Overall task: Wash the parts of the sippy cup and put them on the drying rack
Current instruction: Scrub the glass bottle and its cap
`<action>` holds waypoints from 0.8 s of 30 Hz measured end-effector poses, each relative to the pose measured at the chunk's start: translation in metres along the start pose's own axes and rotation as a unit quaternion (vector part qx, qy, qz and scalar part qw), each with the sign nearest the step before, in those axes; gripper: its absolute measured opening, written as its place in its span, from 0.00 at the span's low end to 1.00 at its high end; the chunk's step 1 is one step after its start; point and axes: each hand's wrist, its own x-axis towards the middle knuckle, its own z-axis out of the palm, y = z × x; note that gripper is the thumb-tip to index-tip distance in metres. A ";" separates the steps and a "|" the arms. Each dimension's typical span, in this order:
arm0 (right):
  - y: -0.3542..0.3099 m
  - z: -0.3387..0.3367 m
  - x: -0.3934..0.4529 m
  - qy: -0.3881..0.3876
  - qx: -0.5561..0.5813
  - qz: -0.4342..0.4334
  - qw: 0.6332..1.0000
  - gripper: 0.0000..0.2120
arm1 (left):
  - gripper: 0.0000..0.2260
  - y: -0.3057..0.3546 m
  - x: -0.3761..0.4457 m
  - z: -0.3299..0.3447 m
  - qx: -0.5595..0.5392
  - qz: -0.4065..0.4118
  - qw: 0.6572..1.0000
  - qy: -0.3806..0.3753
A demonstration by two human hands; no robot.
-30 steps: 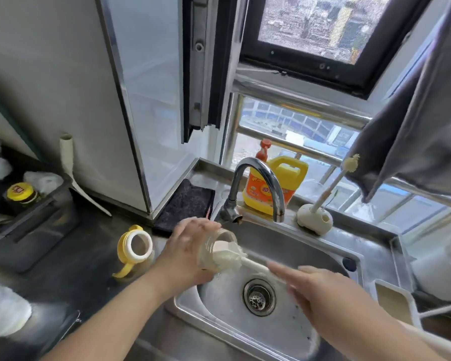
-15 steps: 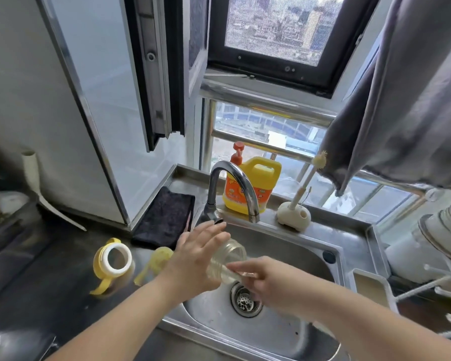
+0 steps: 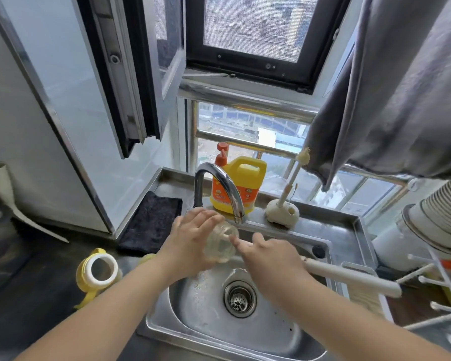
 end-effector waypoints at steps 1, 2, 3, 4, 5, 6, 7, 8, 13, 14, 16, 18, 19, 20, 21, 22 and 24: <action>-0.001 0.005 0.000 -0.020 0.041 0.012 0.999 0.35 | 0.33 -0.001 0.002 0.001 0.006 0.007 1.000 0.005; -0.004 0.009 0.002 -0.052 0.079 0.026 0.995 0.34 | 0.33 -0.003 0.004 0.002 0.014 0.018 1.000 0.012; -0.006 0.011 0.006 -0.072 0.141 0.043 0.986 0.32 | 0.32 -0.004 0.006 0.003 0.023 0.031 0.999 0.017; -0.005 0.015 0.008 -0.095 0.243 0.055 0.964 0.28 | 0.31 -0.004 0.007 0.004 0.031 0.041 0.998 0.024; -0.004 0.014 0.008 -0.135 0.387 0.080 0.909 0.23 | 0.31 -0.005 0.007 0.004 0.033 0.047 0.998 0.033; -0.002 0.016 0.011 -0.163 0.538 0.105 0.821 0.19 | 0.31 -0.005 0.008 0.005 0.028 0.047 0.998 0.040; 0.001 0.015 0.012 -0.186 0.657 0.132 0.718 0.17 | 0.32 -0.006 0.008 0.005 0.022 0.046 0.998 0.043; 0.005 0.014 0.012 -0.201 0.723 0.145 0.645 0.15 | 0.34 -0.006 0.009 0.005 0.022 0.048 0.998 0.042; 0.011 0.012 -0.002 -0.174 0.539 0.086 0.820 0.16 | 0.37 -0.008 0.005 0.011 -0.005 0.035 0.999 0.009; 0.015 0.009 -0.002 -0.144 0.395 0.057 0.905 0.19 | 0.38 -0.008 0.003 0.013 -0.009 0.038 0.999 -0.014; 0.019 0.003 -0.001 -0.064 0.139 0.050 0.987 0.25 | 0.39 -0.008 0.001 0.019 -0.012 0.033 0.997 -0.065; 0.017 0.002 0.001 0.011 -0.051 0.009 0.999 0.24 | 0.39 -0.006 0.003 0.017 -0.043 -0.014 0.995 -0.091; 0.014 -0.002 -0.001 0.026 -0.096 0.020 0.995 0.24 | 0.39 -0.005 0.006 0.015 -0.044 -0.026 0.994 -0.097; 0.011 -0.004 -0.002 0.030 -0.083 0.028 0.996 0.24 | 0.39 -0.003 0.010 0.013 -0.031 -0.025 0.994 -0.104; 0.009 0.001 -0.003 0.023 -0.072 0.017 0.997 0.26 | 0.39 -0.002 0.013 0.010 -0.016 -0.019 0.993 -0.113; 0.005 0.004 -0.004 -0.004 -0.047 0.003 0.999 0.29 | 0.40 0.000 0.015 0.007 -0.005 -0.010 0.994 -0.111; -0.001 0.010 -0.007 -0.024 0.023 0.018 0.999 0.34 | 0.41 0.003 0.017 0.004 0.016 0.013 0.996 -0.082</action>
